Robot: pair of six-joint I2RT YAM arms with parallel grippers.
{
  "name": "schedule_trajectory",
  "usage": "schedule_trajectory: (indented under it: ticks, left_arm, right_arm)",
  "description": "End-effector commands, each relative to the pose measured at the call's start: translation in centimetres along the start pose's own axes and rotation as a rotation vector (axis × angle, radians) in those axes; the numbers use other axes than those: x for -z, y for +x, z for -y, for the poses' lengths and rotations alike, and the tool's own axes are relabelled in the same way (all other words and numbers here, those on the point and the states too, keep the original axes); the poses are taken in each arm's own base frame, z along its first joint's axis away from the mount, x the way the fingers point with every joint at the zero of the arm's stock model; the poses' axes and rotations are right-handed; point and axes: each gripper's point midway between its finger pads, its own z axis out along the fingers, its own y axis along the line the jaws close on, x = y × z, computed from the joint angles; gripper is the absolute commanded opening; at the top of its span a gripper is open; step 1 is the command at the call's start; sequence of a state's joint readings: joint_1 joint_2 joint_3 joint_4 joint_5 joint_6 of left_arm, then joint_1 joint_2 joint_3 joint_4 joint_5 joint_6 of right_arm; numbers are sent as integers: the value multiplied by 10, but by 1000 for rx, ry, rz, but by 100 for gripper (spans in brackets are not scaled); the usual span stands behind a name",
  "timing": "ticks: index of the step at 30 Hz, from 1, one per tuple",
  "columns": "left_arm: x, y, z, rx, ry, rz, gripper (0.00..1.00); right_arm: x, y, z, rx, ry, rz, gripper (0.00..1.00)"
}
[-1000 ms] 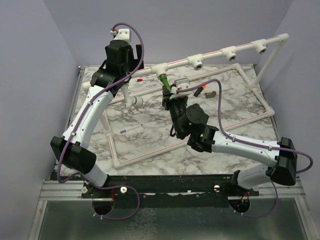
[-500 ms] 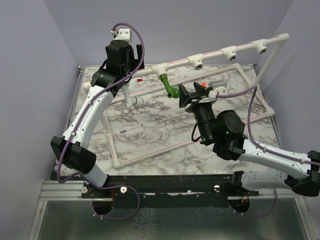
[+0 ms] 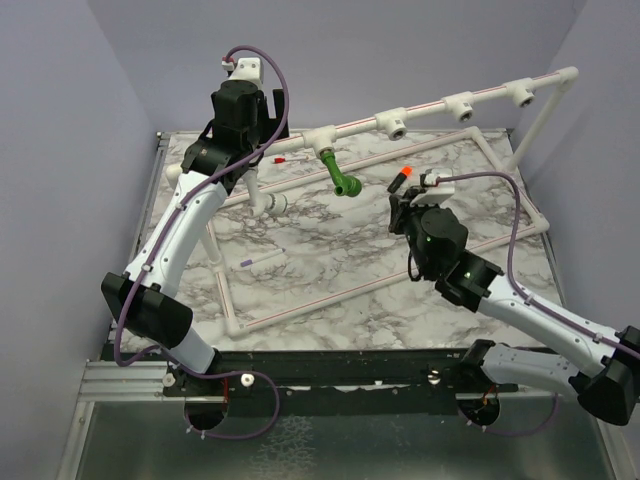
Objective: Install the water faucets
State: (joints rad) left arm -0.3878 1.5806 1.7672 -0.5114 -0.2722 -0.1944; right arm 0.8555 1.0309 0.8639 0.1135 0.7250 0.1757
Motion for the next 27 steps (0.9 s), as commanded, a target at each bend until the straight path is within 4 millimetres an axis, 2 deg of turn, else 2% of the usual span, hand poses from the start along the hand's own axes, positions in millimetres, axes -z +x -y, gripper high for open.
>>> schedule_trajectory:
  ticks: [1,5,8,13,15,17,19,21,22,24,27]
  left_arm:
    - [1,18,11,-26,38,-67,91]
    - [1,17,11,-27,37,-65,91]
    - [1,18,11,-27,38,-67,91]
    - [2,17,10,-27,38,-65,91]
    - [3,17,9,-28,33,-62,91]
    - [3,16,9,-29,30,-61,91]
    - [3,16,8,-31,29,-61,91]
    - [3,16,8,-31,28,-62,91]
    - [3,16,9,-31,30,-60,91]
    - [3,17,8,-32,29,-63,91]
    - [2,17,9,-33,28,-64,91]
  right_arm:
    - [-8,56,-12,-192,-88,-171,0]
    - [-17,63,-15,-269,-106,-180,0]
    - [-26,60,-24,-306,-139,-173,1]
    - [-45,39,-61,-344,-260,-135,0]
    - [-54,20,-81,-360,-332,-94,1]
    - [-60,-7,-111,-368,-454,-56,0]
    - [-60,-42,-140,-372,-582,-18,0]
    - [-56,-69,-156,-370,-637,27,1]
    - [-53,-78,-159,-363,-649,45,1]
    - [-48,-80,-158,-372,-651,37,1]
    - [-43,-60,-144,-364,-600,-8,0]
